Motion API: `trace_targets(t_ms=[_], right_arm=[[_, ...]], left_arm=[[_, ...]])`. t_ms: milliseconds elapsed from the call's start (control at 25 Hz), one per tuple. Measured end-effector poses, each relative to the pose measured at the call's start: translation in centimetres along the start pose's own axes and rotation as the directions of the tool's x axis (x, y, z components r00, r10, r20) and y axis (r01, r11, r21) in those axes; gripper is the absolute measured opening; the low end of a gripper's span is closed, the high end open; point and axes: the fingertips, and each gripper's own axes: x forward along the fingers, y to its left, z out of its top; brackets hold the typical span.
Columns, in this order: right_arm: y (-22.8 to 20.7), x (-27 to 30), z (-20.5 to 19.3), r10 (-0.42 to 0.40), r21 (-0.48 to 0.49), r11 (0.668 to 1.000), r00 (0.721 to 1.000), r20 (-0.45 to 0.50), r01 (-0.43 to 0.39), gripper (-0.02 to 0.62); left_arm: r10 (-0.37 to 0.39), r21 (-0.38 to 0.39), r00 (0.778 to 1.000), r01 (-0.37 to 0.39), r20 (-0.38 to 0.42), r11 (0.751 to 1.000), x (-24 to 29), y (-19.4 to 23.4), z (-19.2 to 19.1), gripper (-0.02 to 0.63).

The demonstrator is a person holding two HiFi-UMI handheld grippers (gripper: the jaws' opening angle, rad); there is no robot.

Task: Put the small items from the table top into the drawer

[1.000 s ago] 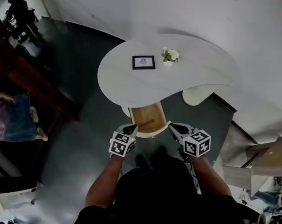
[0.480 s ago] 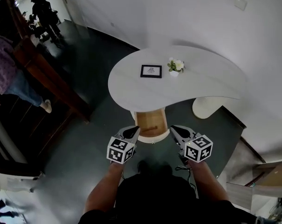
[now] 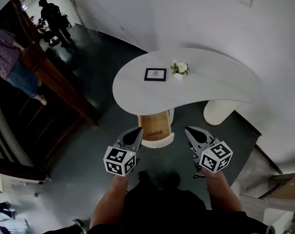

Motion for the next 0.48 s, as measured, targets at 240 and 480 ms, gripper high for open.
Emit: trace_targets(t_ms=[240, 480], right_arm=[[1.3, -0.4, 2.3, -0.004, -0.081, 0.997, 0.999, 0.032, 0.007, 0.011], [3.1, 1.6, 4.8, -0.022, -0.140, 0.990, 0.997, 0.069, 0.031, 0.011]], left_arm=[[0.020, 0.022, 0.999, -0.021, 0.043, 1.000, -1.3, 1.7, 2.2, 0.012], [-0.038, 0.099, 0.992, 0.026, 0.117, 0.995, -3.1, 3.1, 5.5, 0.012]])
